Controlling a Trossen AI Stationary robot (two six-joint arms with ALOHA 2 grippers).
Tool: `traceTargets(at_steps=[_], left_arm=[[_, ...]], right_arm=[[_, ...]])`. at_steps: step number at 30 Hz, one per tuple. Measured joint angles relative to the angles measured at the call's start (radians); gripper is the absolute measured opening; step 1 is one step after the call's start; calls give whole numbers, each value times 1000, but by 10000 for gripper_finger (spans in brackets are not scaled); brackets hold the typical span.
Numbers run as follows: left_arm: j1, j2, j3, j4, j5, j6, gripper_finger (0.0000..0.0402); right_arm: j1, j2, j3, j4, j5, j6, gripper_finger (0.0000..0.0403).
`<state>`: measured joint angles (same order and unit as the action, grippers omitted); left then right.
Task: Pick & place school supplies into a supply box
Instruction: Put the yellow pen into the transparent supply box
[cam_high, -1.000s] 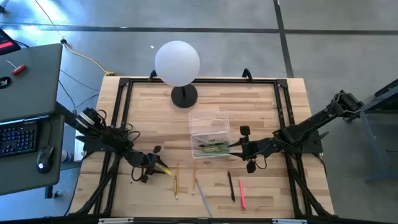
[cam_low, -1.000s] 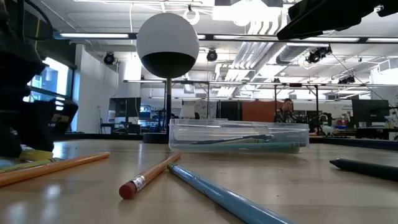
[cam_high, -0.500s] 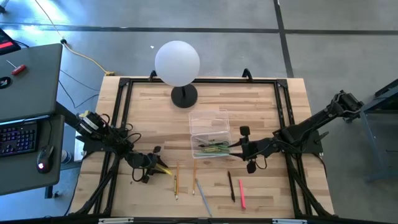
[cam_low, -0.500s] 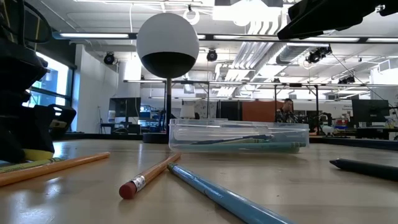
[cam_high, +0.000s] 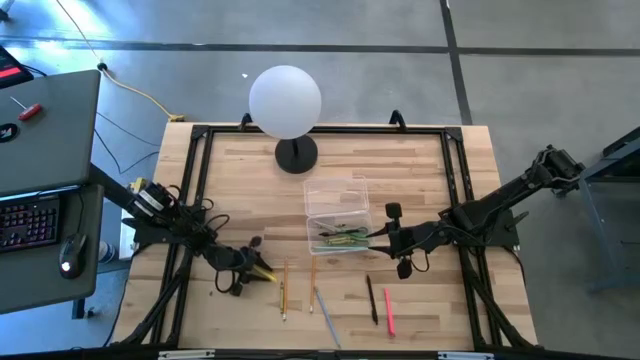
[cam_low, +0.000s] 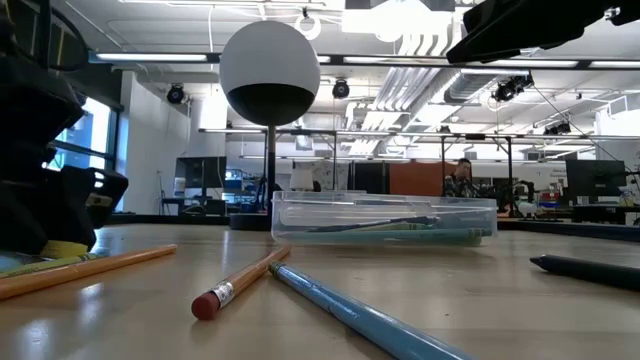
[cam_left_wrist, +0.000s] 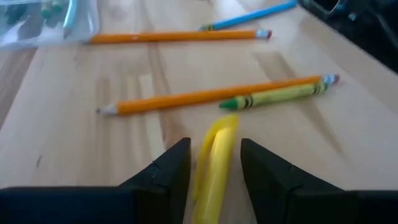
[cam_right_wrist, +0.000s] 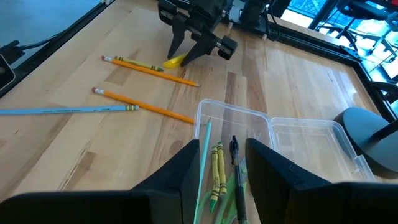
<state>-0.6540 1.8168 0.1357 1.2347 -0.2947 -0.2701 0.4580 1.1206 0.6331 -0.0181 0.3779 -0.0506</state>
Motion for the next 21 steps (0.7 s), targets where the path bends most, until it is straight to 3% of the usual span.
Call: traceTargets(at_steps=[9,14,21], left_arm=[[0,-1,75,-37,-55,-37,172],[-1,-5,85,-144,-49,37,172],[-1,-3,82,-122,-44,-23,172]], right_arm=[[0,0,0,0,-7,0,108],[0,0,0,1,-7,-1,108],[0,0,0,4,-7,-2,108]])
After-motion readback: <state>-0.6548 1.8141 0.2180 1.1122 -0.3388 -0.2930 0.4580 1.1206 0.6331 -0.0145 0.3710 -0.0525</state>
